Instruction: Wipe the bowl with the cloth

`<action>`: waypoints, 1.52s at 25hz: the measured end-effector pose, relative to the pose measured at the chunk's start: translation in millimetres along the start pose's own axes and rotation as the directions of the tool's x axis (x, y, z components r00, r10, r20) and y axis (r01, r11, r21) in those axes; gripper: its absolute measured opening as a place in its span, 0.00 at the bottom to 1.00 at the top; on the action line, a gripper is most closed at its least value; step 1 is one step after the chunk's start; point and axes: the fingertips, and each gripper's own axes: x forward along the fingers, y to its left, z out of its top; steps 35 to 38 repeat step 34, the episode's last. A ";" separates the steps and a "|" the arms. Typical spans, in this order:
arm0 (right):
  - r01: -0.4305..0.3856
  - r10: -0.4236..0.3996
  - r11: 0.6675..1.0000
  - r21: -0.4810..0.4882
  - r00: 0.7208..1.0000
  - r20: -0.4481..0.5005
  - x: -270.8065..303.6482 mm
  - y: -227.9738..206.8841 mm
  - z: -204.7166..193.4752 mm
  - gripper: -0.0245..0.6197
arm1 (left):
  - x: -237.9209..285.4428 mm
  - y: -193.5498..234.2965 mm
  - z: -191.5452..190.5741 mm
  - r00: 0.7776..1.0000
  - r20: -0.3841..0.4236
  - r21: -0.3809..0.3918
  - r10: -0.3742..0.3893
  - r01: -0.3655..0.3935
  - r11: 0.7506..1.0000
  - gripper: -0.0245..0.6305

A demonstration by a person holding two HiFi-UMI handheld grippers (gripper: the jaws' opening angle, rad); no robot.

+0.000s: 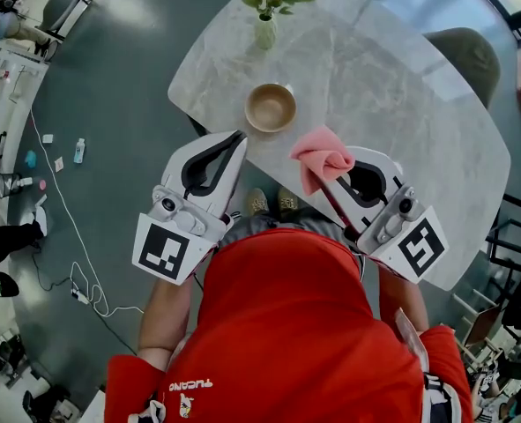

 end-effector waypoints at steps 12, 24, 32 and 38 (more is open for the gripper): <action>-0.037 0.037 0.999 -0.002 0.999 -0.030 4.7 18.8 -10.6 0.07 | -10.3 -9.6 -3.4 1.000 0.008 -0.021 -0.017 0.017 1.000 0.04; -0.056 0.056 0.998 0.008 0.998 -0.041 6.5 21.1 -12.9 0.07 | -13.3 -10.5 -5.2 1.000 -0.001 -0.028 -0.023 0.023 0.999 0.04; -0.058 0.059 0.998 0.014 0.998 -0.036 7.1 20.1 -11.6 0.07 | -12.1 -12.7 -4.9 0.999 -0.004 -0.023 -0.034 0.033 0.999 0.04; -0.059 0.060 0.998 0.015 0.997 -0.038 7.2 19.8 -12.2 0.07 | -11.6 -12.7 -4.8 0.999 -0.005 -0.023 -0.034 0.034 0.999 0.04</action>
